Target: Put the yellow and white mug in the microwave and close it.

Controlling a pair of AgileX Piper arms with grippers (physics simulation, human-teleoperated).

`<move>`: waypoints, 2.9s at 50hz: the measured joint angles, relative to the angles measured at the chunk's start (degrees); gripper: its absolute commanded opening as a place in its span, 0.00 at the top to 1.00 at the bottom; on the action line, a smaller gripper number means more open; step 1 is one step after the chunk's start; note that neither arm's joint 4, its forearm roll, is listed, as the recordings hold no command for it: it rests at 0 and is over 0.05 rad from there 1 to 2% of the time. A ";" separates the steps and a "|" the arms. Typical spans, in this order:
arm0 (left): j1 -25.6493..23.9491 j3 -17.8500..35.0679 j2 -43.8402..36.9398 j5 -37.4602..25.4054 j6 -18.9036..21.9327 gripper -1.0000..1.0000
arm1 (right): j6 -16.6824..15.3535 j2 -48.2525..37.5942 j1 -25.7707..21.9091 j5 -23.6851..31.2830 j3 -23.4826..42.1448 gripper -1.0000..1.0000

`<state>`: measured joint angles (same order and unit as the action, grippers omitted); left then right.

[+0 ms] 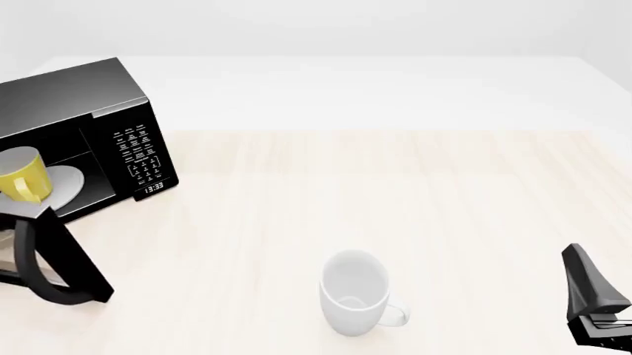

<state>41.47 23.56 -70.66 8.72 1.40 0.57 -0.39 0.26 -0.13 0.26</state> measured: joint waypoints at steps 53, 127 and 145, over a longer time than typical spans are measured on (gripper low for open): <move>-8.80 1.40 -2.08 2.64 -0.53 0.00 | 0.00 0.00 0.00 0.00 0.00 0.00; -16.58 8.53 -11.08 5.83 -2.76 0.00 | 0.00 0.00 0.00 0.00 0.00 0.00; -17.64 10.17 -11.87 5.13 -4.22 0.00 | 0.00 0.00 0.00 0.00 0.00 0.00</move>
<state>23.83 33.74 -82.53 13.85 -2.82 0.57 -0.38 0.26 -0.13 0.26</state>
